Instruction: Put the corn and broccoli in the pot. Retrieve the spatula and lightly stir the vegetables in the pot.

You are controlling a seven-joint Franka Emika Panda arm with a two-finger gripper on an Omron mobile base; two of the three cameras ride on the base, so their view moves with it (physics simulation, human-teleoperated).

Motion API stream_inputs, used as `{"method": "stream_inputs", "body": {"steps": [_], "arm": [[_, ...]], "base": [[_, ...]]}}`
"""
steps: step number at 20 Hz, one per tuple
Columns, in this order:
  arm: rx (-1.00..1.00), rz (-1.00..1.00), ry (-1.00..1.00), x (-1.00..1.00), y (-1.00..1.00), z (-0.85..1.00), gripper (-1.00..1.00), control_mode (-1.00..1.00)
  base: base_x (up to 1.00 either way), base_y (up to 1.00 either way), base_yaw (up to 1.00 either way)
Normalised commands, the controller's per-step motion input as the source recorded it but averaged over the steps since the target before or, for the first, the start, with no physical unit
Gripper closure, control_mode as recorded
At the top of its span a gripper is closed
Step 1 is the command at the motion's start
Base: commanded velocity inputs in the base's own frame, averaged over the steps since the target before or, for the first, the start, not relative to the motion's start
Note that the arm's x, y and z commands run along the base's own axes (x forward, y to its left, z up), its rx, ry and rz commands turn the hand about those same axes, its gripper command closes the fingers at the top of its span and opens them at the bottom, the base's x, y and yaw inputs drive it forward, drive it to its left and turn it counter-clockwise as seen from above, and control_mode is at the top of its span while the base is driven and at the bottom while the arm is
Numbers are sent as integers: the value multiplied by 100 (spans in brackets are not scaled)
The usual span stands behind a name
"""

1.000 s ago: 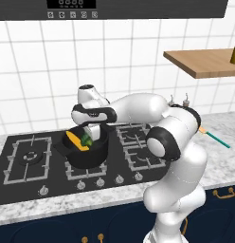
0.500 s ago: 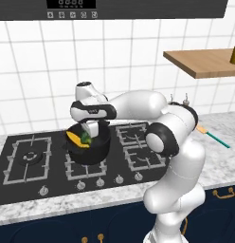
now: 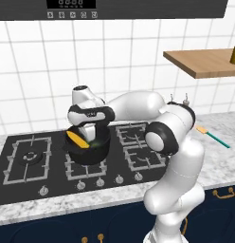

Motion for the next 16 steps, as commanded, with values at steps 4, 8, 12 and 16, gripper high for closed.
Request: {"method": "stream_inputs", "body": {"steps": [4, 8, 12, 16], "arm": [[4, -2, 0, -37, 21, -4, -100, -100], [10, -8, 3, -71, 0, 0, -100, -100], [15, -9, 5, -78, 0, 0, -100, -100], [2, -4, -3, -44, -8, 33, -100, -100]], "base": [[0, 0, 0], [0, 0, 0], [0, 0, 0], [0, 0, 0]]}}
